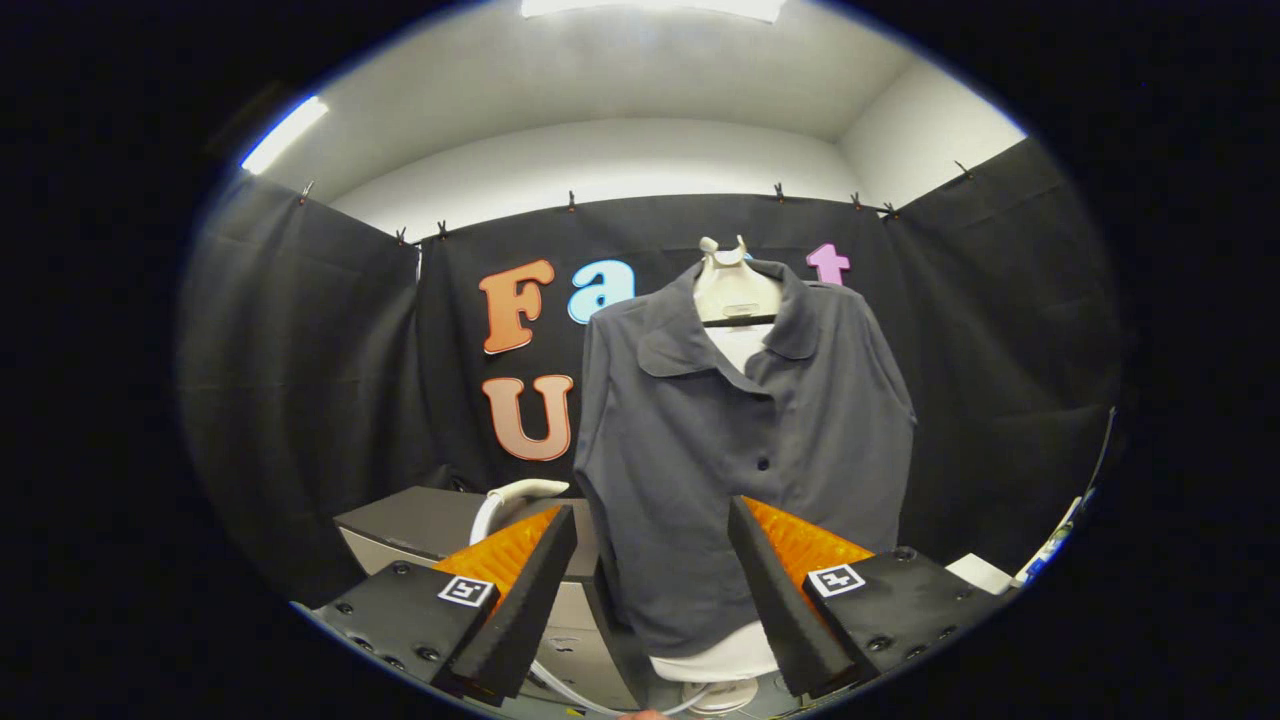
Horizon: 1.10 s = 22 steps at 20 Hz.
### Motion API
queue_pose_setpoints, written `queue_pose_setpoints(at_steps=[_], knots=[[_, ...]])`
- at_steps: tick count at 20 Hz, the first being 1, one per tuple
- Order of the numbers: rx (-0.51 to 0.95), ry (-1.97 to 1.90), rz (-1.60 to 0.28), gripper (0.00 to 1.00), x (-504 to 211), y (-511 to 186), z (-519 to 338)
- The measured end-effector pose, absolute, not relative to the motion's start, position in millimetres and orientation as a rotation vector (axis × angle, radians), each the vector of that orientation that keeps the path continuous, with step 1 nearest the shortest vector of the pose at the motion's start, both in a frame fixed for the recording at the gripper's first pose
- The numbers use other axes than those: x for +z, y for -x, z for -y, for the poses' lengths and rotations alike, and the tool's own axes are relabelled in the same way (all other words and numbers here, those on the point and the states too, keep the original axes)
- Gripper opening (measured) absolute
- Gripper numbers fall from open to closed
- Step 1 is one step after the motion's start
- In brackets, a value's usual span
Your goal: Iron the clothes twice with a garment steamer, once on the left side and once on the right side.
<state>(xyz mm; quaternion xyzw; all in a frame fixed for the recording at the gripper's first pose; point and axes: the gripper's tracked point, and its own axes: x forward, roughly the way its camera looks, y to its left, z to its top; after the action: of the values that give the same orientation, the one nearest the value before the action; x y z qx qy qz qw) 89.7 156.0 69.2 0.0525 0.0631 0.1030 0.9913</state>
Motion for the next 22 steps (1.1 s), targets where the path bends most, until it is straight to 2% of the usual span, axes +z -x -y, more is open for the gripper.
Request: queue_pose_setpoints(at_steps=[7, 14, 17, 22], knots=[[0.369, -0.075, -0.216, 0.98, 91.2, -172.7, -306.7], [0.383, -0.021, -0.390, 0.99, 46.2, -285.0, -420.0], [0.373, 0.061, -0.442, 0.98, 13.3, -331.0, -450.9], [0.353, 0.182, -0.613, 0.98, -83.5, -382.5, -483.9]])
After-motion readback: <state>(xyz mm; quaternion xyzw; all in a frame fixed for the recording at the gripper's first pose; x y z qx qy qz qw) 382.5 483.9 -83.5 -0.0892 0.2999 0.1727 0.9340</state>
